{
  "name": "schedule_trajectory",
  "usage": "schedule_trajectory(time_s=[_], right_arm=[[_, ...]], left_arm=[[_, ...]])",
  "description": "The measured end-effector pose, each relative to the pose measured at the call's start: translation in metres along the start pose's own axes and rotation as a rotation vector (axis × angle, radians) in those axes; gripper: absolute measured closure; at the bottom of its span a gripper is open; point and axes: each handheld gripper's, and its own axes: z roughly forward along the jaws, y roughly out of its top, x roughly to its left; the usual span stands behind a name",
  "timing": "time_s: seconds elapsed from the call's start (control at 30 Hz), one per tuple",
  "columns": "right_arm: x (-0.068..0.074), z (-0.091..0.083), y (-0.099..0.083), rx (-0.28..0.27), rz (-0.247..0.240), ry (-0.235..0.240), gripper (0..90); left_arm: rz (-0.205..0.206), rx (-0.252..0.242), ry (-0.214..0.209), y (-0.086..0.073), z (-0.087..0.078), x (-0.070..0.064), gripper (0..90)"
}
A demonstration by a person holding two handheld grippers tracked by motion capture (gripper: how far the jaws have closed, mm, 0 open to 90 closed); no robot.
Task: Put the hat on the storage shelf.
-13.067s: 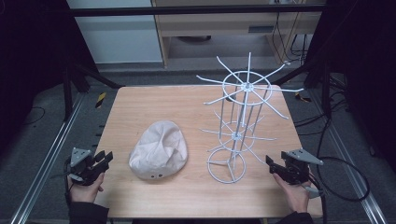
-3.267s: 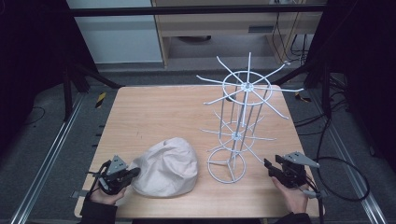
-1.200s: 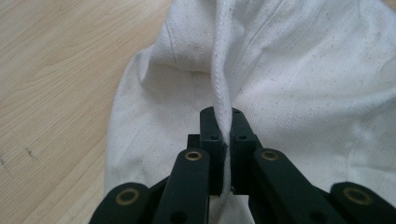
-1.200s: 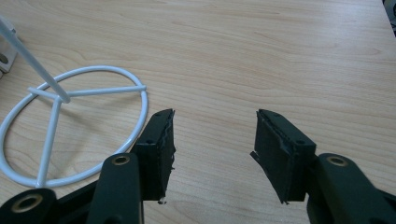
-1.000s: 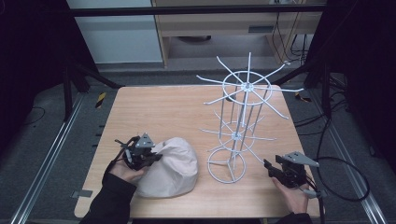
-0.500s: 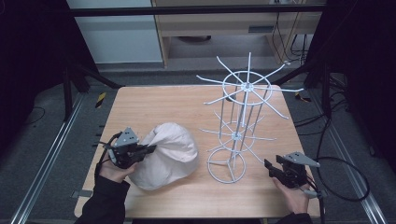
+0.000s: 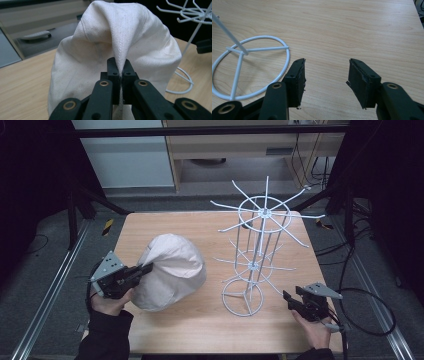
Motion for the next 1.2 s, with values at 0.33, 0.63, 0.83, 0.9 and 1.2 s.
schedule_trajectory(time_s=[0.33, 0.63, 0.83, 0.9, 1.2], right_arm=[[-0.001, 0.000, 0.000, 0.000, -0.002, -0.005, 47.6], [-0.001, 0.000, 0.000, -0.003, -0.001, -0.004, 47.6], [-0.001, 0.000, 0.000, -0.006, -0.002, -0.003, 47.6], [0.000, -0.001, 0.000, -0.007, 0.006, 0.001, 47.6], [0.002, 0.000, 0.000, -0.005, 0.004, 0.002, 47.6]], left_arm=[[-0.016, -0.158, 0.020, 0.009, -0.020, -0.004, 88.1], [-0.022, -0.286, 0.030, 0.018, -0.043, -0.003, 88.1], [-0.034, -0.354, 0.037, 0.023, -0.053, -0.002, 88.1], [-0.043, -0.370, 0.033, 0.025, -0.055, -0.003, 88.1], [-0.051, -0.441, 0.008, 0.038, -0.060, -0.005, 88.1]])
